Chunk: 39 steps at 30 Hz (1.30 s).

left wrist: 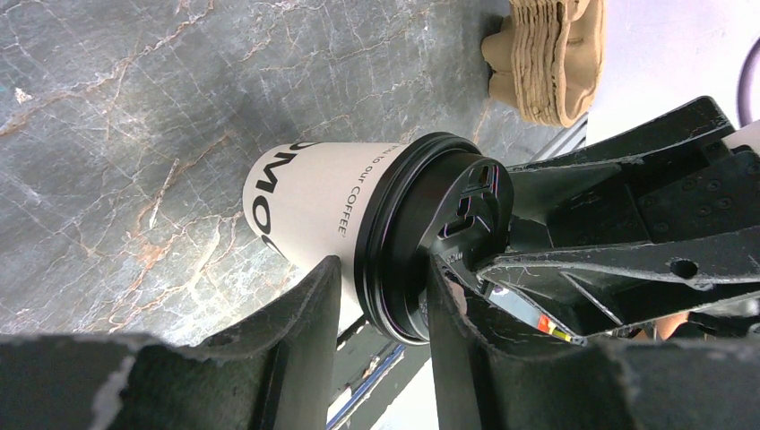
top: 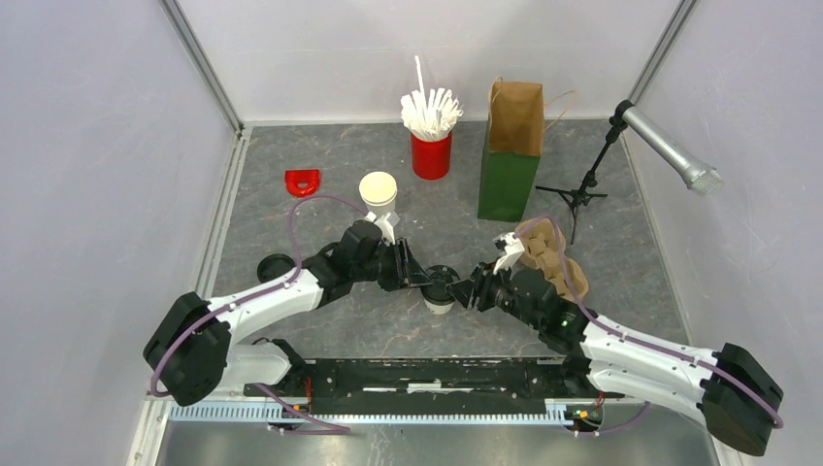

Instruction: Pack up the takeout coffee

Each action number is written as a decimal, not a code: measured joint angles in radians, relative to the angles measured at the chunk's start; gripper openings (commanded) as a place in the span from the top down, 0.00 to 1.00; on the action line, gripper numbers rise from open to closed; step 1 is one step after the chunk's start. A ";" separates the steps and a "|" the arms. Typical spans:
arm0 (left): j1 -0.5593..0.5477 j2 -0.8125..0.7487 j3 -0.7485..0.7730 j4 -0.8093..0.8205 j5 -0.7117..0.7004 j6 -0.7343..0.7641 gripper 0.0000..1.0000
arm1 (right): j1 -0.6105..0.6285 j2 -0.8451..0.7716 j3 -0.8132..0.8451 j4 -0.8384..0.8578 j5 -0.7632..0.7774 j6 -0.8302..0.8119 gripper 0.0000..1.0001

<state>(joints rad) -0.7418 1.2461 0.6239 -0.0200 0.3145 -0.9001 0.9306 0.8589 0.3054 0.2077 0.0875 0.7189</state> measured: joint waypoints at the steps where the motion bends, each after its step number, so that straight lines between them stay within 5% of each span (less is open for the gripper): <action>1: 0.000 0.003 0.001 0.000 0.000 0.000 0.54 | -0.001 -0.008 -0.030 0.040 0.002 0.003 0.50; 11: 0.000 0.025 -0.003 0.016 0.001 0.000 0.55 | -0.005 0.027 -0.200 0.384 0.004 0.043 0.52; 18: 0.000 0.019 -0.026 0.054 0.001 -0.001 0.55 | -0.008 0.042 -0.222 0.445 0.011 0.047 0.49; 28: 0.000 -0.023 -0.004 -0.016 -0.005 0.002 0.39 | -0.025 0.016 0.080 -0.042 0.058 -0.155 0.21; 39: 0.001 -0.114 0.224 -0.269 -0.134 0.117 0.30 | -0.029 0.076 0.350 -0.272 0.026 -0.369 0.36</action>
<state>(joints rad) -0.7410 1.1324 0.8474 -0.2893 0.1806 -0.7826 0.9012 0.9344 0.6556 -0.0643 0.1131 0.3504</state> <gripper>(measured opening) 0.696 0.666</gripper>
